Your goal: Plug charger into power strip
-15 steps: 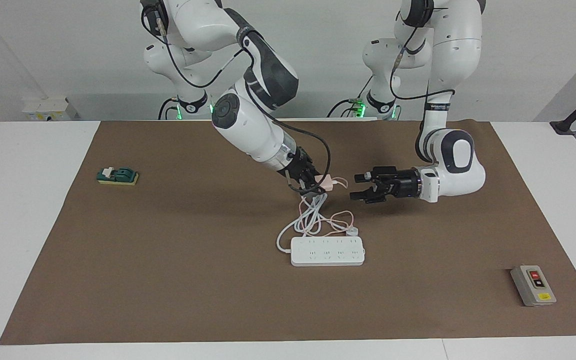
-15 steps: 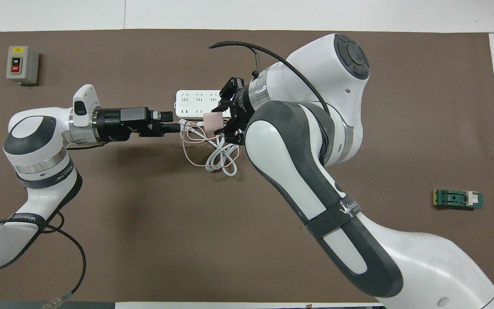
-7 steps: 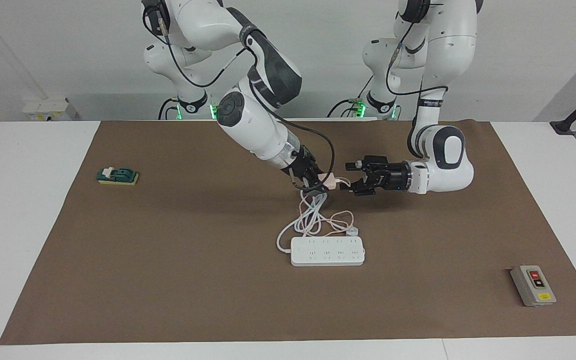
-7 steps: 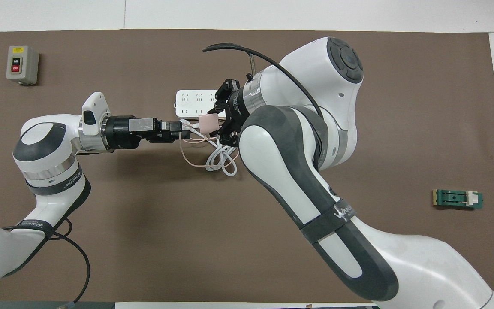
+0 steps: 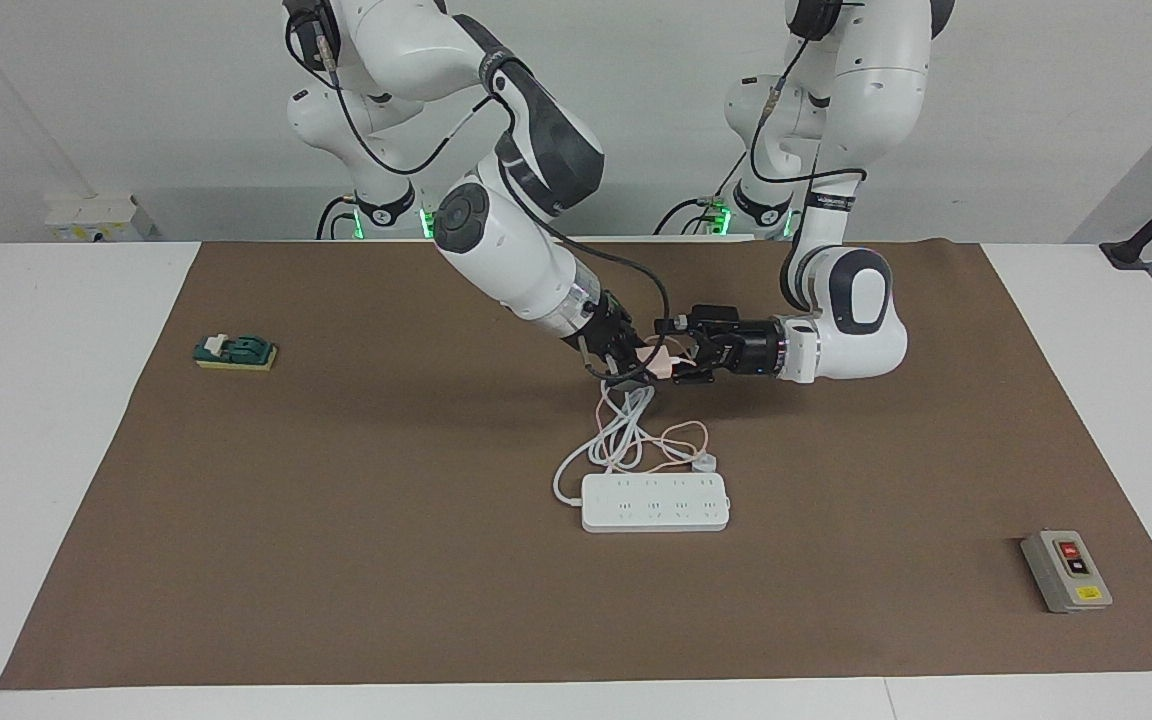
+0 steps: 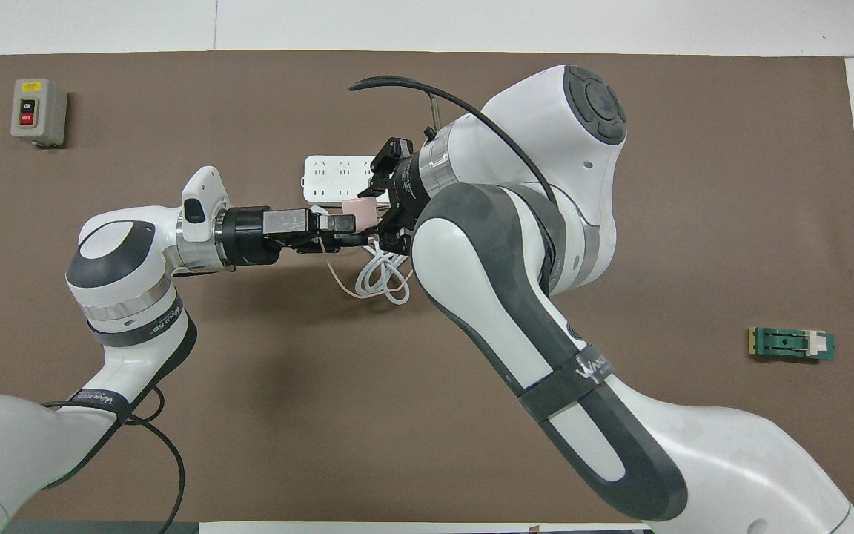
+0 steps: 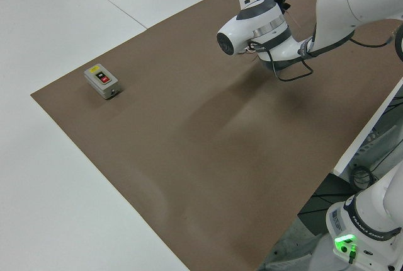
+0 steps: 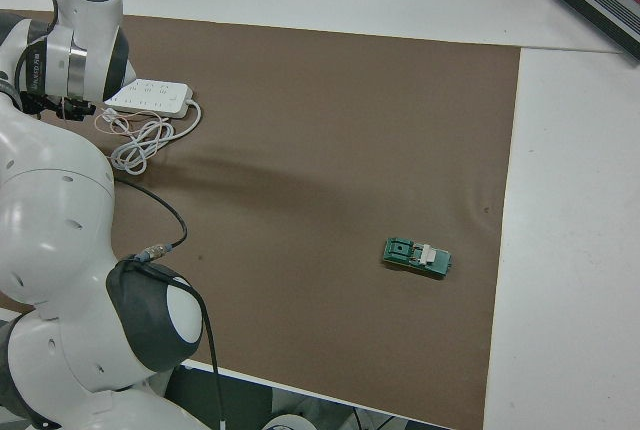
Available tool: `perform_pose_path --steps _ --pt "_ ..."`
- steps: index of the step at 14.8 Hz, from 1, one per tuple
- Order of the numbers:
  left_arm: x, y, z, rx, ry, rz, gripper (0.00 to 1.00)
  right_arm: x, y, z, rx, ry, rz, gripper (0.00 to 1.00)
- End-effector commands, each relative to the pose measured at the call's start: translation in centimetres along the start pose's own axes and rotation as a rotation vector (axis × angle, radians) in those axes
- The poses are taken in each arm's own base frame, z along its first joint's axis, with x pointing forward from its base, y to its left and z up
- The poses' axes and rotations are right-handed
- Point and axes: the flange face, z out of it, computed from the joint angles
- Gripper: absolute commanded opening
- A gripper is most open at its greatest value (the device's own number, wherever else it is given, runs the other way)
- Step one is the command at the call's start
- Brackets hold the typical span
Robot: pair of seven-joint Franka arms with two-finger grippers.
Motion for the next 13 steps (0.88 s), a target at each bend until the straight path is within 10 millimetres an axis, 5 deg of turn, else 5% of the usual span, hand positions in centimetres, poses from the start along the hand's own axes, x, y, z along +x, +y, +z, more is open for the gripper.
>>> perform_pose_path --steps 1,6,9,13 --pt "-0.5 0.3 -0.2 0.004 0.034 -0.038 0.72 -0.1 0.0 -0.1 0.006 -0.005 0.022 0.00" --pt "0.1 0.4 -0.8 0.009 0.066 -0.063 0.48 -0.1 0.0 -0.1 0.007 -0.002 0.021 0.00" --pt "0.3 0.4 -0.9 0.013 0.072 -0.060 0.11 0.0 0.0 -0.2 0.007 -0.003 0.022 0.00" --pt "1.2 0.8 -1.1 0.039 0.099 -0.047 0.01 -0.1 0.0 -0.1 0.006 -0.003 0.021 0.00"
